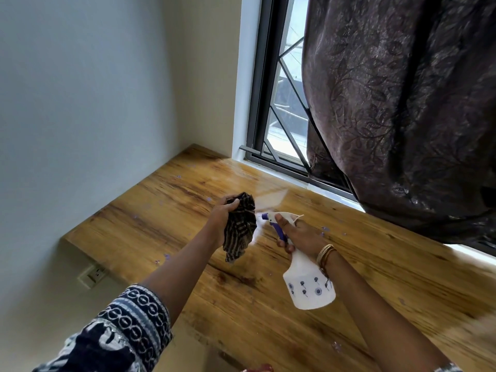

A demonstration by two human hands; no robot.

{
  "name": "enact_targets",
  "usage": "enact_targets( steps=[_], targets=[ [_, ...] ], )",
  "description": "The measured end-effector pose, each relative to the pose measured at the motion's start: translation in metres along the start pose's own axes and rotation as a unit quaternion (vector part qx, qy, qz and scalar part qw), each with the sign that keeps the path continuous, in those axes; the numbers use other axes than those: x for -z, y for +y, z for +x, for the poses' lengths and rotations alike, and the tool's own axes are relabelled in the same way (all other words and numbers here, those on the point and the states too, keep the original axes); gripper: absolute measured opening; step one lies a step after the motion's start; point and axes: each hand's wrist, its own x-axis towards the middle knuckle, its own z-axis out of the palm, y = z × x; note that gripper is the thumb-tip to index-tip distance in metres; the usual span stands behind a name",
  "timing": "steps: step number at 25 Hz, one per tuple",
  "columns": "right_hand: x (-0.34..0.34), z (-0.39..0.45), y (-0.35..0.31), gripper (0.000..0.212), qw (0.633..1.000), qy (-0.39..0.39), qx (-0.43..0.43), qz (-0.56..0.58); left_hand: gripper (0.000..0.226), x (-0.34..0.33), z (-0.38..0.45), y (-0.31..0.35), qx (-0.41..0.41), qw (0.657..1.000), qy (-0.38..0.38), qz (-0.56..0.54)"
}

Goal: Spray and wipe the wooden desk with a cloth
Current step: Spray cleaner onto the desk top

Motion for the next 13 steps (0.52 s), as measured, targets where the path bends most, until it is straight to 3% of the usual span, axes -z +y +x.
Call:
enact_targets(
  steps=[4, 10, 13],
  targets=[
    [0.01, -0.003, 0.002, 0.037, 0.999, 0.006, 0.037, -0.018, 0.023, 0.0, 0.001, -0.001, 0.003, 1.0, 0.0, -0.008],
    [0.037, -0.014, 0.015, 0.011, 0.99, 0.111, 0.081, 0.032, 0.025, -0.007, 0.009, -0.014, 0.01, 1.0, 0.003, -0.007],
    [0.051, -0.014, 0.03, 0.038, 0.982, 0.155, 0.089, 0.069, 0.03, -0.017, 0.014, -0.021, 0.017, 1.0, -0.005, 0.006]
  ],
)
